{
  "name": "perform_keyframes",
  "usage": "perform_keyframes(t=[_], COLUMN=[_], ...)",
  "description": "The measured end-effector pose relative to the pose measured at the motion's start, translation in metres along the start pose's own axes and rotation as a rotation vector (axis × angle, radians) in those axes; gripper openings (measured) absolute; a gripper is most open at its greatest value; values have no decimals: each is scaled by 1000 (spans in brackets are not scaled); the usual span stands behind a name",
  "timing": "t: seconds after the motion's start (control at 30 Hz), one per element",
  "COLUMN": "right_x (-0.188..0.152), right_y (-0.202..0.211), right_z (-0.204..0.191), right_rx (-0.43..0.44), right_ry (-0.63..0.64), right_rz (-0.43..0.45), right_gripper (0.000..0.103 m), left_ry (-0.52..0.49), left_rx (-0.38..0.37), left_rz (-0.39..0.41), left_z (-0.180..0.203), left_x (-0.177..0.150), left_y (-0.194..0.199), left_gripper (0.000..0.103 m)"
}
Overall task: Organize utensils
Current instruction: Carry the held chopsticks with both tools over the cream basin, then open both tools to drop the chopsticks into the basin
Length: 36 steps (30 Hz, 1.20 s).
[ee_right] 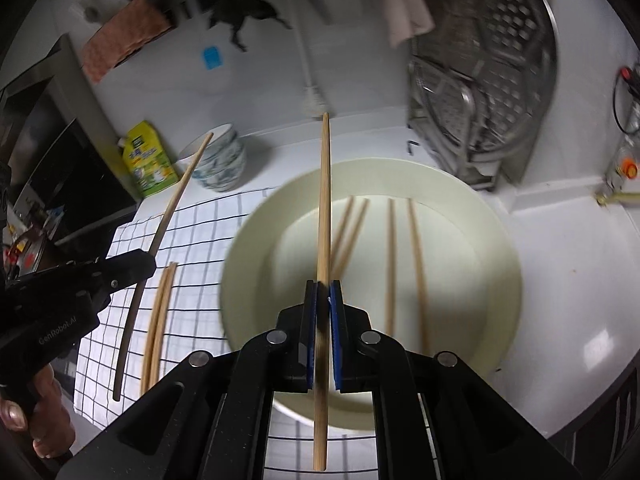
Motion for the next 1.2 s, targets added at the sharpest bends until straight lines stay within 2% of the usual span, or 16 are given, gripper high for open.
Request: perform_keyframes(t=[0.2, 0.43, 0.63, 0.93, 0.97, 1.03, 1.07, 1.1, 1.2], right_x=[4, 9, 14, 8, 7, 7, 8, 8, 10], right_y=[-17, -49, -77, -96, -95, -93, -91, -88, -77], right_z=[30, 49, 63, 79, 79, 81, 81, 80, 79], right_rx=[-12, -30, -49, -63, -67, -70, -75, -76, -74], right_ry=[-29, -53, -67, -92, -94, -99, -98, -97, -99], right_rz=[-27, -85, -140, -187, -186, -177, -170, -162, -133], right_gripper=[6, 6, 6, 7, 7, 10, 12, 13, 20], left_ry=[-27, -49, -45, -34, -33, -37, -38, -41, -50], left_rx=[-21, -34, -31, -17, -10, 1, 9, 17, 32], left_rz=[-29, -91, -142, -201, -202, -194, -186, -174, -152], left_z=[29, 52, 56, 55, 55, 54, 53, 53, 48], left_x=[19, 24, 28, 26, 26, 28, 29, 31, 33], left_y=[-34, -82, -118, -141, -140, -137, -134, -131, -118], left_gripper=[7, 7, 7, 8, 12, 28, 41, 47, 47])
Point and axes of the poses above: each gripper's, at about its wrist camera, not at the fingertips, and y roughly against the way its jaws point, z to its right, x to its top, the point moved 5 cm from there along -y, roughly the way its jaws point, and after that the axes turned 13 degrees about -y, right-handed, at the moved point
